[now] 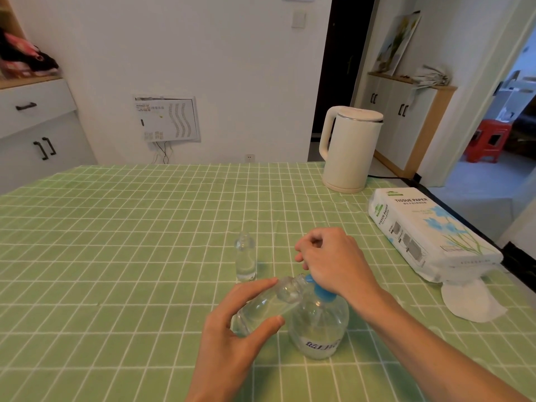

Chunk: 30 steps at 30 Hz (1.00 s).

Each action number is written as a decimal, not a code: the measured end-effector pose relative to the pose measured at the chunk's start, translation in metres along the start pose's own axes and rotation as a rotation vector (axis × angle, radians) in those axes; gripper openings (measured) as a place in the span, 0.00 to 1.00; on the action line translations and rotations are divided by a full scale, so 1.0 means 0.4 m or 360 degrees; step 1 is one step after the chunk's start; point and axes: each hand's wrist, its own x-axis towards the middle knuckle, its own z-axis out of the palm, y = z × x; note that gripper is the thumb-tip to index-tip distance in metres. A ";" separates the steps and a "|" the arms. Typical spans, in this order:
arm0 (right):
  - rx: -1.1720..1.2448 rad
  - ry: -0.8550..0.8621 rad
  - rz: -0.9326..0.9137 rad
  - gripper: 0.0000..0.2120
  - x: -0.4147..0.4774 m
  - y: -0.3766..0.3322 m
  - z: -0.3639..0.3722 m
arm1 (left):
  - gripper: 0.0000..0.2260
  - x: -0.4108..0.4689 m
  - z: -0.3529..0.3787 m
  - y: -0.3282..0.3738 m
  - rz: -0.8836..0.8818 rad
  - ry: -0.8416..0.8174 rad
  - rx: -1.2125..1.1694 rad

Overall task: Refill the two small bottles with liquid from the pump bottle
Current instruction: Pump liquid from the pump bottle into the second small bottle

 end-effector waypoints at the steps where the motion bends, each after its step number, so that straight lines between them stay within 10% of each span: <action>1: -0.0001 0.0003 -0.0003 0.14 -0.001 0.000 0.000 | 0.20 -0.001 0.000 -0.001 -0.0001 -0.0003 -0.0002; 30: -0.0046 0.0048 -0.0026 0.14 -0.004 -0.013 -0.013 | 0.26 -0.005 -0.004 -0.003 -0.0019 0.0014 0.0074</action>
